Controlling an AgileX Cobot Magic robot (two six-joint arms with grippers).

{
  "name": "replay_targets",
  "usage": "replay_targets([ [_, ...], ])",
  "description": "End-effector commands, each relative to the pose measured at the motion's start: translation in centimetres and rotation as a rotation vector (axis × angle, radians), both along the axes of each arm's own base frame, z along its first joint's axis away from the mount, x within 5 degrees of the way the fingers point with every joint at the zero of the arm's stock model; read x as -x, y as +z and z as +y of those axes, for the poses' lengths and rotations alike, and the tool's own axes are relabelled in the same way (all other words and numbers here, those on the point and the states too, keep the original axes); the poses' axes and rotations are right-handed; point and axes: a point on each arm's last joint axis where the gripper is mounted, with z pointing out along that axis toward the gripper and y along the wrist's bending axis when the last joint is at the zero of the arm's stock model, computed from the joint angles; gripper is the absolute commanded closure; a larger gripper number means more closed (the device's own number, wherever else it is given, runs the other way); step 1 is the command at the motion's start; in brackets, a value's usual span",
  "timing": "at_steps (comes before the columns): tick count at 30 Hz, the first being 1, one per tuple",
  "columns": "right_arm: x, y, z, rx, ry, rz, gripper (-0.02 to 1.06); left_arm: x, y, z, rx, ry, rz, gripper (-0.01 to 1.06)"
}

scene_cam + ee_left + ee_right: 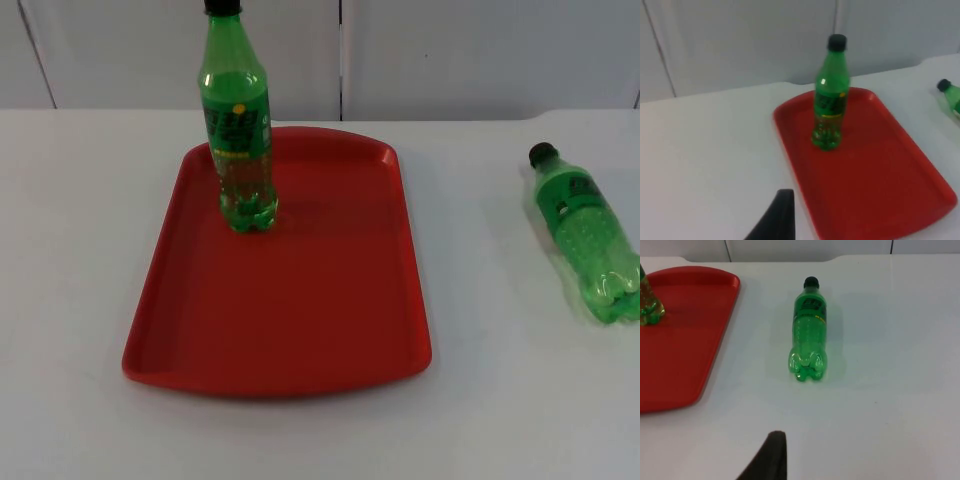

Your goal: Place the bottle upright on the tray.

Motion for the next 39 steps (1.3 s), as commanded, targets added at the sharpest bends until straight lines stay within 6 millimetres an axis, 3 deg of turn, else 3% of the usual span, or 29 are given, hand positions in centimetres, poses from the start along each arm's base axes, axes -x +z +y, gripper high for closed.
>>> replay_targets([
  [1, 0.1, 0.4, 0.0, -0.003, -0.004, -0.022, -0.01, 0.8, -1.2, -0.1, 0.019, -0.019, -0.009, 0.05],
  [4, 0.1, 0.4, 0.0, -0.002, -0.005, -0.022, -0.01, 1.5, -2.2, 0.0, 0.047, -0.008, -0.028, 0.05],
  [19, 0.2, 0.5, 0.0, -0.002, -0.005, -0.023, -0.01, 1.9, -2.3, 0.3, 0.024, 0.002, -0.045, 0.05],
  [23, -0.8, 0.9, 0.1, 0.006, -0.005, 0.034, -0.01, 1.9, -2.3, 0.3, 0.026, 0.003, -0.049, 0.05],
  [28, -3.0, 2.2, 0.3, -0.014, -0.029, 0.121, -0.01, 1.9, -2.3, 0.3, 0.026, 0.003, -0.049, 0.05],
  [31, -6.4, 3.9, 0.7, -0.023, -0.039, 0.165, 0.00, 1.9, -2.3, 0.3, 0.026, 0.003, -0.049, 0.05],
  [33, -6.8, 4.2, 0.8, -0.024, -0.039, 0.159, 0.00, 1.9, -2.3, 0.3, 0.026, 0.003, -0.049, 0.05],
  [37, -13.1, 7.1, 1.6, -0.034, -0.056, 0.243, 0.00, 1.9, -2.3, 0.3, 0.026, 0.003, -0.049, 0.05],
  [38, -13.1, 7.1, 1.6, -0.034, -0.056, 0.243, 0.00, 1.9, -2.3, 0.3, 0.026, 0.003, -0.049, 0.05],
  [39, -14.5, 7.8, 1.8, -0.032, -0.056, 0.254, 0.00, 1.9, -2.3, 0.3, 0.026, 0.003, -0.049, 0.05],
])
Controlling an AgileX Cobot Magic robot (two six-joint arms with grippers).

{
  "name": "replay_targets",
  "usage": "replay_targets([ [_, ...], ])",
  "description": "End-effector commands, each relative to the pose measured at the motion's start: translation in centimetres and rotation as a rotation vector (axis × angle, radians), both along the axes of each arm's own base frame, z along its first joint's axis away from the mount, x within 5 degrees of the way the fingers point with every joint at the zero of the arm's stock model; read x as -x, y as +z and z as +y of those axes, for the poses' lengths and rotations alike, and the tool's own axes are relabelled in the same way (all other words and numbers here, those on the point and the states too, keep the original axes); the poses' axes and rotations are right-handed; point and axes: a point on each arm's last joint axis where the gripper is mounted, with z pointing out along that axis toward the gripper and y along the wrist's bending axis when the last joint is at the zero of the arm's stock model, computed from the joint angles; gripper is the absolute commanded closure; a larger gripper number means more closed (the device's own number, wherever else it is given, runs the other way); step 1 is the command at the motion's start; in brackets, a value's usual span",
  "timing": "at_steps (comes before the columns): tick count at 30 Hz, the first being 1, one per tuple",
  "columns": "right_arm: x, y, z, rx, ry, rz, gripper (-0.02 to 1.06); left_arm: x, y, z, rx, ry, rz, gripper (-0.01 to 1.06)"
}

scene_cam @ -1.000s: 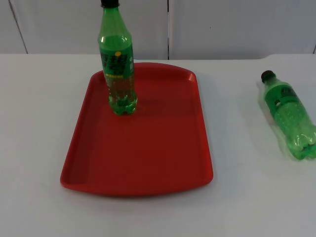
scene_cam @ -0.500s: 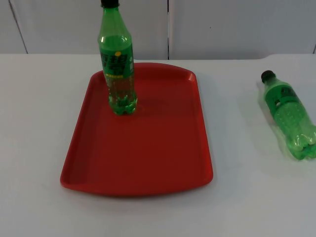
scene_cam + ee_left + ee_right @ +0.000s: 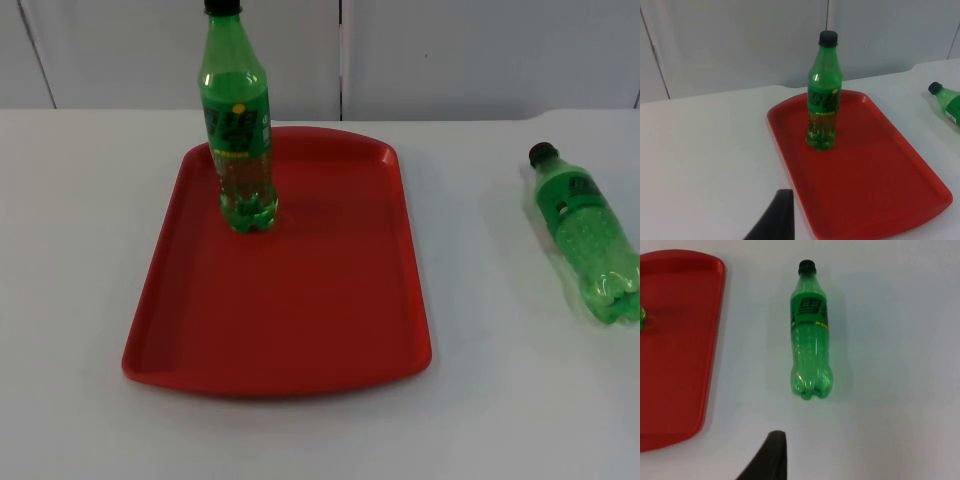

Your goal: Place the bottle upright on the tray.

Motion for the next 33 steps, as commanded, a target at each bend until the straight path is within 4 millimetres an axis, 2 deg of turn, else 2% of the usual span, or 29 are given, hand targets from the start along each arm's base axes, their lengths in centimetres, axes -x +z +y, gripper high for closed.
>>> replay_targets([
  [1, -2.4, 0.9, 0.2, 0.009, -0.004, 0.006, 0.00, 0.0, 0.0, 0.0, 0.004, 0.006, -0.004, 0.05],
  [2, -4.5, 1.3, 0.5, 0.015, -0.001, 0.033, 0.01, 0.0, 0.0, 0.0, 0.004, 0.006, -0.004, 0.05],
  [3, -4.5, 1.3, 0.5, 0.015, -0.001, 0.033, 0.01, 0.0, 0.0, 0.0, 0.004, 0.006, -0.004, 0.05],
  [4, -7.0, 1.7, 0.8, 0.020, 0.001, 0.057, 0.02, 0.0, 0.0, 0.0, 0.004, 0.006, -0.004, 0.05],
  [7, -12.2, 2.2, 1.4, 0.036, 0.012, 0.106, 0.02, 0.0, 0.0, 0.0, 0.004, 0.006, -0.004, 0.05],
  [8, -12.2, 2.2, 1.4, 0.036, 0.012, 0.106, 0.02, 0.0, 0.0, 0.0, 0.004, 0.006, -0.004, 0.05],
  [10, -15.6, 2.3, 1.9, 0.038, 0.016, 0.149, 0.02, 0.0, 0.0, 0.0, 0.004, 0.006, -0.004, 0.05],
  [11, -18.4, 2.2, 2.3, 0.048, 0.026, 0.185, 0.02, 0.0, 0.0, 0.0, 0.004, 0.006, -0.004, 0.05],
  [12, -18.4, 2.2, 2.3, 0.048, 0.026, 0.185, 0.02, 0.0, 0.0, 0.0, 0.004, 0.006, -0.004, 0.05],
  [13, -19.8, 2.1, 2.5, 0.046, 0.036, 0.211, 0.02, 0.0, 0.0, 0.0, 0.004, 0.006, -0.004, 0.05],
  [16, -24.8, 0.5, 3.4, 0.040, 0.051, 0.306, 0.02, 0.0, 0.0, 0.0, 0.004, 0.006, -0.004, 0.05],
  [17, -24.8, 0.5, 3.4, 0.040, 0.051, 0.306, 0.02, 0.0, 0.0, 0.0, 0.004, 0.006, -0.004, 0.05],
  [21, -30.0, -3.1, 4.4, 0.002, 0.068, 0.409, 0.02, 0.0, 0.0, 0.0, 0.004, 0.006, -0.004, 0.05],
  [22, -30.0, -3.1, 4.4, 0.002, 0.068, 0.409, 0.02, 0.0, 0.0, 0.0, 0.004, 0.006, -0.004, 0.05],
  [24, -32.1, -5.3, 4.9, -0.012, 0.072, 0.432, 0.02, 0.0, 0.0, 0.0, 0.004, 0.006, -0.004, 0.05],
  [25, -33.2, -7.0, 5.1, -0.023, 0.067, 0.458, 0.02, 0.0, 0.0, 0.0, 0.004, 0.006, -0.004, 0.05],
  [26, -33.7, -7.9, 5.2, -0.028, 0.057, 0.476, 0.02, 0.0, 0.0, 0.0, 0.004, 0.006, -0.004, 0.05],
  [27, -33.7, -7.9, 5.2, -0.028, 0.057, 0.476, 0.02, 0.0, 0.0, 0.0, 0.004, 0.006, -0.004, 0.05],
  [30, -34.6, -11.0, 5.3, -0.023, 0.048, 0.537, 0.02, 0.0, 0.0, 0.0, 0.004, 0.006, -0.004, 0.05],
  [31, -34.6, -11.0, 5.3, -0.023, 0.048, 0.537, 0.02, 0.0, 0.0, 0.0, 0.004, 0.006, -0.004, 0.05],
  [33, -35.0, -12.9, 6.1, -0.004, 0.059, 0.577, 0.02, 0.0, 0.0, 0.0, 0.004, 0.006, -0.004, 0.05],
])
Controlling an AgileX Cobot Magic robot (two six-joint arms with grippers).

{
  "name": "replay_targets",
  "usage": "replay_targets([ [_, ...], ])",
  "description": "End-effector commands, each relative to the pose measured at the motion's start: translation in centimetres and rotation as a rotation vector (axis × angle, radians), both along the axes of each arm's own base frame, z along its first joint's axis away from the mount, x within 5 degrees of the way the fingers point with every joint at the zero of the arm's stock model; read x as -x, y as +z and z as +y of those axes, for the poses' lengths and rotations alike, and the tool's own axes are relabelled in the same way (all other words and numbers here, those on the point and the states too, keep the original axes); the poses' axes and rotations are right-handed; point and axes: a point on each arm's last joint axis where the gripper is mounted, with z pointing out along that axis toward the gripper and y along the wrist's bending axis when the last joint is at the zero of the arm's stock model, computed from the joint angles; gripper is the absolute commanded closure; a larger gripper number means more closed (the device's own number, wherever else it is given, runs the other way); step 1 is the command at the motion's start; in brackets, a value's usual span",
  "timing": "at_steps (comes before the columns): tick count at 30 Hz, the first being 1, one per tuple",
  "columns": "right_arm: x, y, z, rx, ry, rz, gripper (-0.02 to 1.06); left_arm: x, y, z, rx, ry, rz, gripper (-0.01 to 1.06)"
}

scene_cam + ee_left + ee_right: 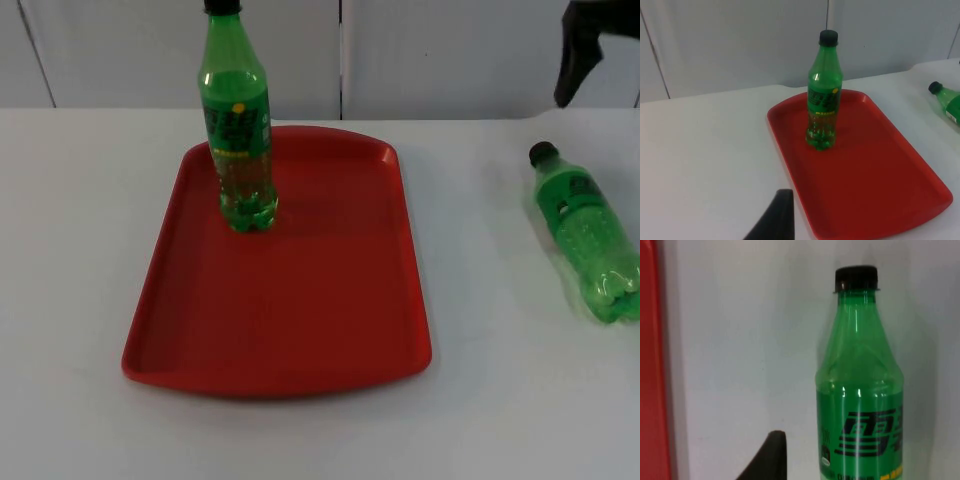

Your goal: Place the bottle upright on the tray.

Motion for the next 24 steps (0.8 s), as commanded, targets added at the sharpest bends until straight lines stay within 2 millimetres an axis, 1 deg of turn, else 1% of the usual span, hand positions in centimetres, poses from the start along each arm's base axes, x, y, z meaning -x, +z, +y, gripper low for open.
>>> replay_targets([
  [1, 0.0, -0.8, 0.8, 0.019, 0.014, 0.020, 0.02, 0.0, 0.0, 0.0, 0.004, 0.006, -0.004, 0.05],
  [2, -0.1, -1.5, 1.3, 0.037, 0.019, 0.033, 0.02, 0.0, 0.0, 0.0, 0.004, 0.006, -0.004, 0.05],
  [3, -0.1, -1.5, 1.3, 0.037, 0.019, 0.033, 0.02, 0.0, 0.0, 0.0, 0.004, 0.006, -0.004, 0.05],
  [5, -0.1, -2.3, 1.7, 0.047, 0.015, 0.048, 0.02, 0.0, 0.0, 0.0, 0.004, 0.006, -0.004, 0.05],
  [7, -0.4, -3.7, 1.7, 0.045, 0.005, 0.075, 0.02, 0.0, 0.0, 0.0, 0.004, 0.006, -0.004, 0.05],
  [8, -0.4, -3.7, 1.7, 0.045, 0.005, 0.075, 0.02, 0.0, 0.0, 0.0, 0.004, 0.006, -0.004, 0.05],
  [11, -0.6, -5.2, 1.7, 0.058, 0.006, 0.098, 0.02, 0.0, 0.0, 0.0, 0.004, 0.006, -0.004, 0.05],
  [14, -0.9, -5.8, 1.7, 0.058, 0.005, 0.084, 0.02, 0.0, 0.0, 0.0, 0.004, 0.006, -0.004, 0.05],
  [16, -1.2, -6.6, 1.8, 0.056, -0.004, 0.079, 0.02, 0.0, 0.0, 0.0, 0.004, 0.006, -0.004, 0.05],
  [18, -1.3, -8.0, 1.8, 0.059, -0.004, 0.099, 0.02, 0.0, 0.0, 0.0, 0.004, 0.006, -0.004, 0.05],
  [19, -1.3, -8.0, 1.8, 0.059, -0.004, 0.099, 0.02, 0.0, 0.0, 0.0, 0.004, 0.006, -0.004, 0.05],
  [20, -1.4, -8.7, 1.8, 0.061, 0.000, 0.103, 0.02, 0.0, 0.0, 0.0, 0.004, 0.006, -0.004, 0.05],
  [22, -1.6, -9.6, 1.8, 0.061, -0.001, 0.100, 0.02, 0.0, 0.0, 0.0, 0.004, 0.006, -0.004, 0.05],
  [24, -1.7, -9.8, 1.9, 0.058, -0.003, 0.095, 0.02, 0.0, 0.0, 0.0, 0.004, 0.006, -0.004, 0.05],
])
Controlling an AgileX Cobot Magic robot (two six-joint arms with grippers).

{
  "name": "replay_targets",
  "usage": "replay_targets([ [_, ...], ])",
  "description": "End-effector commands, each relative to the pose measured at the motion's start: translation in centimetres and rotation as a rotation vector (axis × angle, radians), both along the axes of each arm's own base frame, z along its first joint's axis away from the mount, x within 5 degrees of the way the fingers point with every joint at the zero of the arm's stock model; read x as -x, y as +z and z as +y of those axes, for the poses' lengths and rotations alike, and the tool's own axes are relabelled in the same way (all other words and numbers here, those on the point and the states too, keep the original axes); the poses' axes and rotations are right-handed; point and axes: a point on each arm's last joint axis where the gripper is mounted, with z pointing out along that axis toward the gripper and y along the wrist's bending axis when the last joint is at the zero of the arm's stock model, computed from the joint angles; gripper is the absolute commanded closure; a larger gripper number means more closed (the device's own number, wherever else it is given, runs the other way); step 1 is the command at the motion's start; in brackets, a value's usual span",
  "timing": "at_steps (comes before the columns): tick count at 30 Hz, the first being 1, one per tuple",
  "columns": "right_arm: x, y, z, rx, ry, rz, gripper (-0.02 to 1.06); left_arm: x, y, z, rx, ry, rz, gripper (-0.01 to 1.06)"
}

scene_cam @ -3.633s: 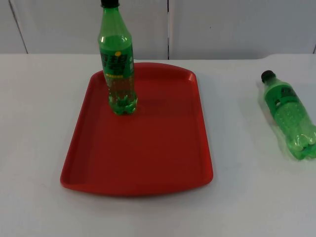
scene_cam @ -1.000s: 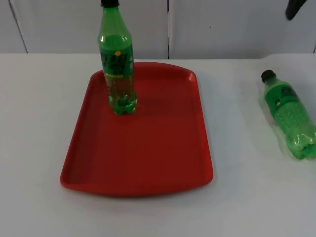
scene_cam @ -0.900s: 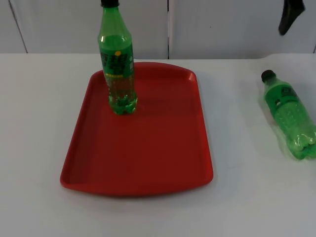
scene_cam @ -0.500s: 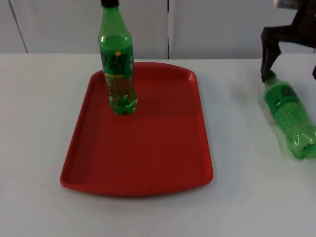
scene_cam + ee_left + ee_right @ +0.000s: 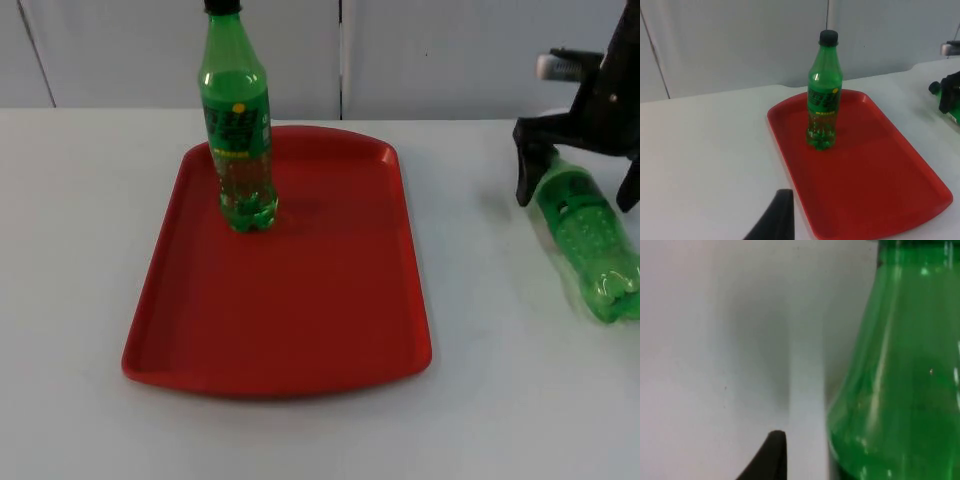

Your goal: Place the bottle upright on the tray.

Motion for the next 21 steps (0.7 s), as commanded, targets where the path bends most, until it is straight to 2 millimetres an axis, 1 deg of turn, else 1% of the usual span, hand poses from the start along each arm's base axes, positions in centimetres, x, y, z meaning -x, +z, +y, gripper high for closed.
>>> replay_targets([
  [1, -0.3, 0.1, 0.0, 0.000, 0.001, -0.026, 0.02, 0.0, 0.0, 0.0, 0.004, 0.006, -0.004, 0.05],
  [14, -0.7, -2.2, 0.1, -0.006, 0.003, -0.029, 0.02, 0.0, 0.0, 0.0, 0.004, 0.006, -0.004, 0.05],
  [21, -0.6, -2.4, 0.2, -0.020, -0.004, -0.016, 0.09, 0.0, 0.0, 0.0, 0.004, 0.006, -0.004, 0.05],
])
